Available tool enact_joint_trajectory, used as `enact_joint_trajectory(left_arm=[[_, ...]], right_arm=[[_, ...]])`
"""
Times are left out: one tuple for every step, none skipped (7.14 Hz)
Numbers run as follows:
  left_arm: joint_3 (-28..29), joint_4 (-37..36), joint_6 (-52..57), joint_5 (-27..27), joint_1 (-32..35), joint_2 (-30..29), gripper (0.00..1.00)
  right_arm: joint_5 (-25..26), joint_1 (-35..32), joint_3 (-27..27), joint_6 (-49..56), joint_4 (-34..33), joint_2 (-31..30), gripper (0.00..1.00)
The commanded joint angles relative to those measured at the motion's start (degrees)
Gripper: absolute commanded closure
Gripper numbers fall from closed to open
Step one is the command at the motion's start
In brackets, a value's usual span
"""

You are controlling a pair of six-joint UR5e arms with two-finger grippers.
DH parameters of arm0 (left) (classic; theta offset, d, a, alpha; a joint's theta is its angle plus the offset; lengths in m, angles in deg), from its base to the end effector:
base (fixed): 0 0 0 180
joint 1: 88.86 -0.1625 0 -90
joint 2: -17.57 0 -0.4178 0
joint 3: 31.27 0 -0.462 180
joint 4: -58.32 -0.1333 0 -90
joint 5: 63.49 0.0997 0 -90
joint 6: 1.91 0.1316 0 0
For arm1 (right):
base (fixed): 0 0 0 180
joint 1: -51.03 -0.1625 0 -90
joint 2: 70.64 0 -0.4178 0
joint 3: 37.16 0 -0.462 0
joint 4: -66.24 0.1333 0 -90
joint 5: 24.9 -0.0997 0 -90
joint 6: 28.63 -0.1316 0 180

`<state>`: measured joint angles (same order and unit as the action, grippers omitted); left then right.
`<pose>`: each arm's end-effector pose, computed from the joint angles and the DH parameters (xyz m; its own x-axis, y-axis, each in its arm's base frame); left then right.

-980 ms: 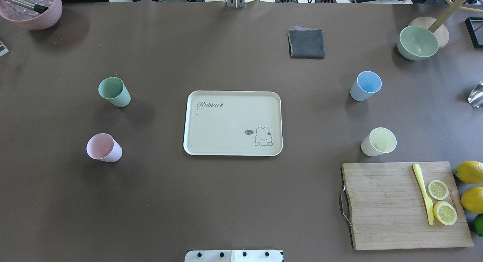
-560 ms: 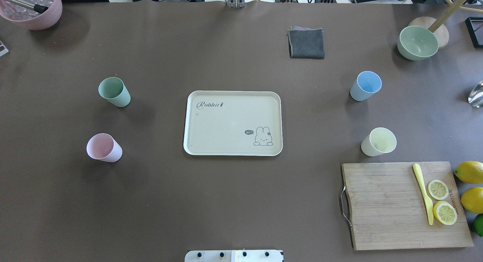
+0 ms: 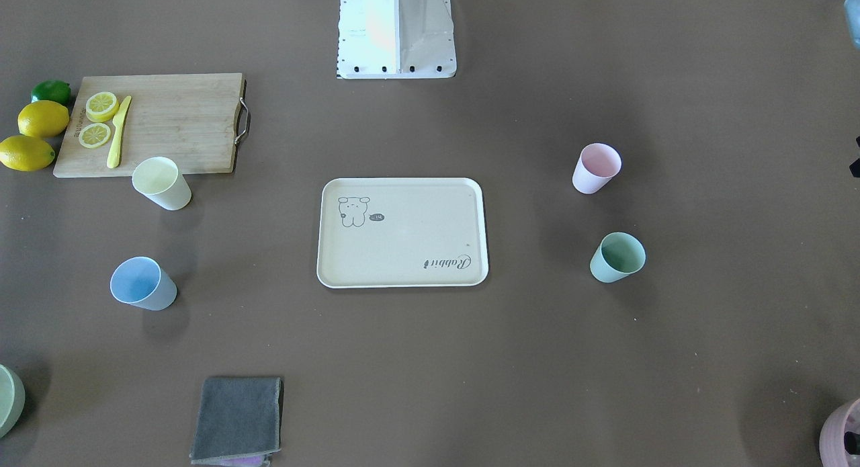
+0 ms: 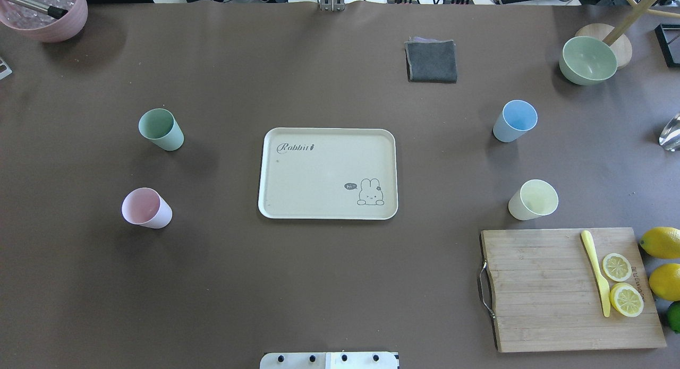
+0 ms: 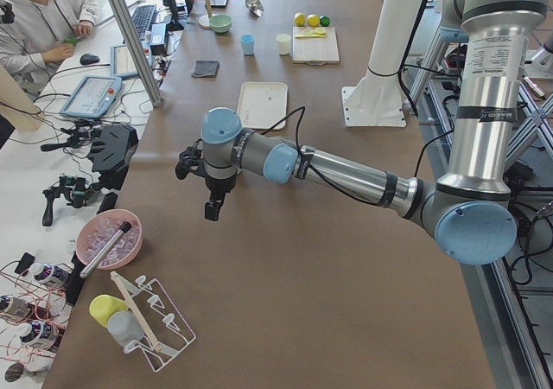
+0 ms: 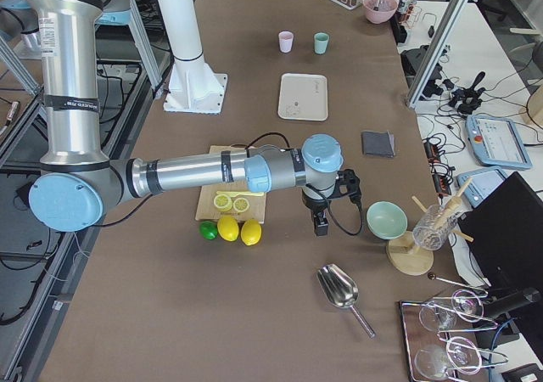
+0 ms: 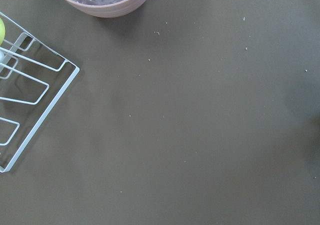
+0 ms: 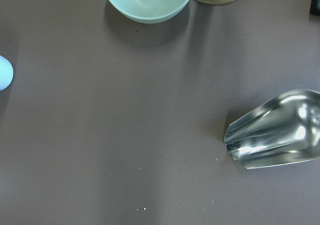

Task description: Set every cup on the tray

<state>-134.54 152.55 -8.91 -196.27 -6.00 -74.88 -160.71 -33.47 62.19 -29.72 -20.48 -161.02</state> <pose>0.0297 -0.5901 0.5115 0.7085 0.2051 -0.6753 -0.0307 0.9649 0.2609 -0.0159 -0.5716 0.5767 0.6809 -0.1997 0.7046 0.0807 0.9767 0.1988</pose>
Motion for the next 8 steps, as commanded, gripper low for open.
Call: enact_joint_trajectory(left_arm=[[-0.36, 0.77, -0.29, 0.24, -0.24, 1.13, 0.02], [-0.36, 0.77, -0.29, 0.07, -0.33, 1.14, 0.02], [-0.53, 0.86, -0.38, -0.28, -0.42, 1.14, 0.02], [-0.88, 0.86, -0.47, -0.37, -0.94, 1.14, 0.02], [-1.06, 1.38, -2.9, -0.28, -1.82, 0.96, 0.02], [-1.93, 6.17, -9.8, 0.24, -5.83, 1.31, 0.02], [-2.63, 11.09, -18.05, 0.33, -9.52, 2.44, 0.02], [-4.21, 12.1, -25.96, 1.11, -14.52, 2.19, 0.03]], right_arm=[[-0.07, 0.04, 0.57, -0.49, 0.06, -0.15, 0.0], [-0.33, 0.04, 0.67, -0.49, 0.06, -0.59, 0.0], [-3.2, 0.04, 0.67, -0.32, 0.15, -0.77, 0.0], [-5.84, 0.12, 0.93, -0.32, 0.24, -0.68, 0.0], [-6.04, 1.08, 2.06, -0.32, 0.15, -0.77, 0.0], [-6.13, 1.61, 2.68, -0.49, 0.15, -1.03, 0.0], [-6.22, 2.23, 3.56, -1.1, 0.15, -1.55, 0.0], [-6.13, 4.15, 5.31, -6.68, 0.15, -1.65, 0.0]])
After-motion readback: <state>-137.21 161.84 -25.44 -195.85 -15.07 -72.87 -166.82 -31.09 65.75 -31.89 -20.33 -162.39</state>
